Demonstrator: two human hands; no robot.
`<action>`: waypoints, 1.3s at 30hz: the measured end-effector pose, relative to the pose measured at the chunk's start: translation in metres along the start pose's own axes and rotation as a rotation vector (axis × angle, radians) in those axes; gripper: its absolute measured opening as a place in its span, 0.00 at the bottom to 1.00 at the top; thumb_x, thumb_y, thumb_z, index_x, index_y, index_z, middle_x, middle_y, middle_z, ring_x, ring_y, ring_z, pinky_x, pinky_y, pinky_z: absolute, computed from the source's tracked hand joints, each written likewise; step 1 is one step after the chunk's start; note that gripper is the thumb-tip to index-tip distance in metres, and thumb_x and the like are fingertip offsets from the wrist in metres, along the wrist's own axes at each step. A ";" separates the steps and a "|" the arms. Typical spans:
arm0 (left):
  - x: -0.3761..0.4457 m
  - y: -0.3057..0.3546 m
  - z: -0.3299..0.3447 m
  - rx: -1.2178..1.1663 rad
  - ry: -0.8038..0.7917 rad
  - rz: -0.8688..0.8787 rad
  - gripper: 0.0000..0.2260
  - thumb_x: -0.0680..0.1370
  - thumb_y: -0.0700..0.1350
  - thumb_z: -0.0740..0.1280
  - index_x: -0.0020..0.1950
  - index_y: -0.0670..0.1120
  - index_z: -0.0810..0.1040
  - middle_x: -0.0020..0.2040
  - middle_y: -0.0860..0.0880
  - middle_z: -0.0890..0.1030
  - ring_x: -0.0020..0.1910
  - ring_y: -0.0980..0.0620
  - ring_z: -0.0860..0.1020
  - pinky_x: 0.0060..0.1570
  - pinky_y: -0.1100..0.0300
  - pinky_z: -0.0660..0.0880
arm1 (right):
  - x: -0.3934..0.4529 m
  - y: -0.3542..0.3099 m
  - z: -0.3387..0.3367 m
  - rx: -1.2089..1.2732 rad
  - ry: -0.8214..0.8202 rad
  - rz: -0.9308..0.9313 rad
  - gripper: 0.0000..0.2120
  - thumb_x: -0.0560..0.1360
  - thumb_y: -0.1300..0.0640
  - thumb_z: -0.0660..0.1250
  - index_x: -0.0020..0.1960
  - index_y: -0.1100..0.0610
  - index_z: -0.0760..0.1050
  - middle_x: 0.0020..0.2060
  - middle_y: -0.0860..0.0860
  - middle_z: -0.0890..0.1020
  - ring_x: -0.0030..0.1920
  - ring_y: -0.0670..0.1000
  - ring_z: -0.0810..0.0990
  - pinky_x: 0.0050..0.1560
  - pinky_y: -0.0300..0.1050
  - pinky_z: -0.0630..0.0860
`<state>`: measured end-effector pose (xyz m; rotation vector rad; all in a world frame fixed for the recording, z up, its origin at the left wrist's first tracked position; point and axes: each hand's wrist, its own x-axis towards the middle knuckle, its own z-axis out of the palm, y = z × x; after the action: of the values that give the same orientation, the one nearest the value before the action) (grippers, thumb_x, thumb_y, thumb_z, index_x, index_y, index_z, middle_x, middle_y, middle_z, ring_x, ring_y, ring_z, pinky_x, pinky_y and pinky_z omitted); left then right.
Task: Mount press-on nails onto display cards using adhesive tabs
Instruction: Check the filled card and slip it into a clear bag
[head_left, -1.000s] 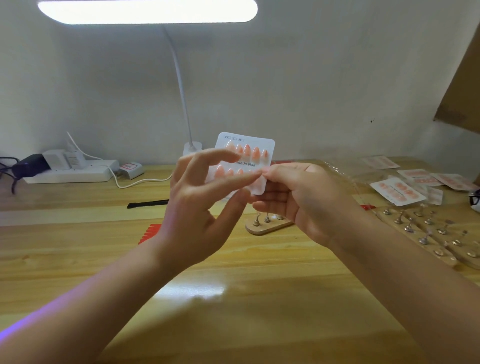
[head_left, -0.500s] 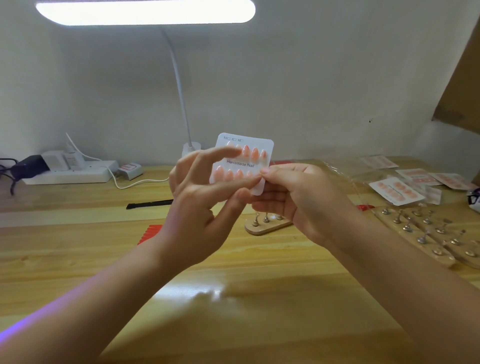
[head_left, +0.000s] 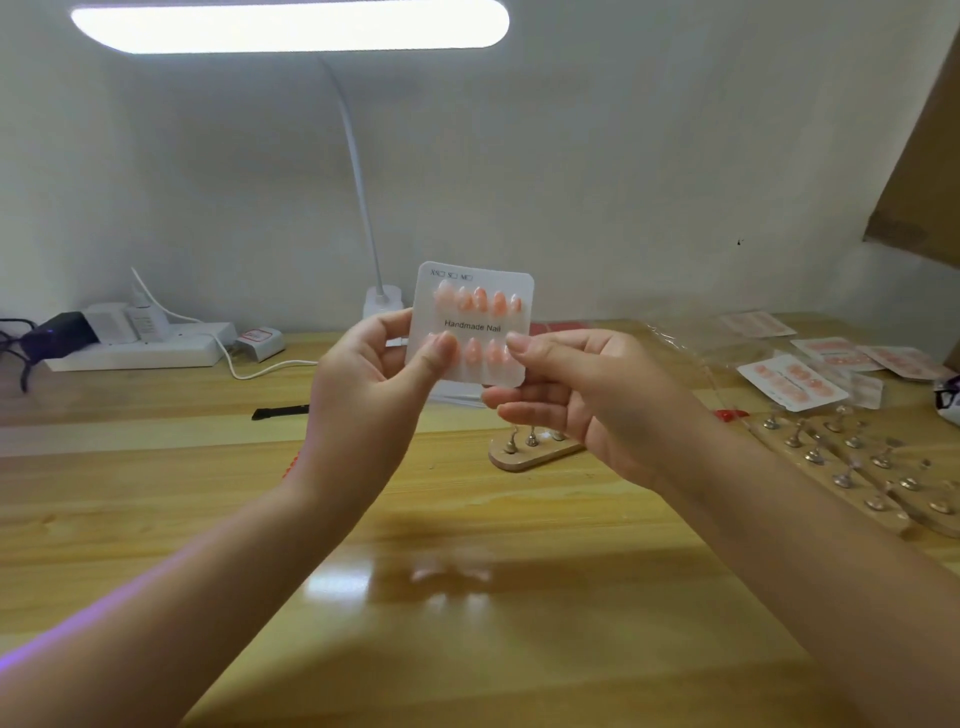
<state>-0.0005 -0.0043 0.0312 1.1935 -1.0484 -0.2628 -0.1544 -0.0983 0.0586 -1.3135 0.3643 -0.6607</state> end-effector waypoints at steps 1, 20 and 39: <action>0.000 0.000 0.001 -0.005 0.002 -0.004 0.11 0.74 0.50 0.71 0.56 0.52 0.78 0.44 0.52 0.86 0.46 0.54 0.84 0.43 0.68 0.77 | 0.001 0.001 -0.001 -0.023 0.000 -0.016 0.11 0.74 0.61 0.69 0.50 0.69 0.79 0.43 0.63 0.83 0.39 0.54 0.86 0.36 0.38 0.80; -0.007 0.003 0.008 -0.012 0.051 -0.038 0.13 0.71 0.54 0.70 0.53 0.53 0.77 0.39 0.54 0.85 0.41 0.60 0.83 0.38 0.72 0.74 | 0.003 0.012 0.000 0.034 0.023 -0.100 0.12 0.79 0.59 0.64 0.49 0.67 0.80 0.40 0.61 0.85 0.39 0.56 0.85 0.37 0.42 0.80; -0.003 0.001 0.003 0.085 0.042 -0.043 0.14 0.72 0.54 0.70 0.55 0.54 0.74 0.42 0.55 0.85 0.40 0.60 0.82 0.38 0.71 0.75 | 0.004 0.010 -0.004 0.009 -0.019 -0.069 0.10 0.79 0.61 0.63 0.49 0.66 0.80 0.40 0.60 0.85 0.40 0.56 0.86 0.38 0.42 0.81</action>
<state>-0.0054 -0.0038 0.0305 1.2934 -1.0067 -0.2279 -0.1512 -0.1025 0.0483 -1.3278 0.3011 -0.7065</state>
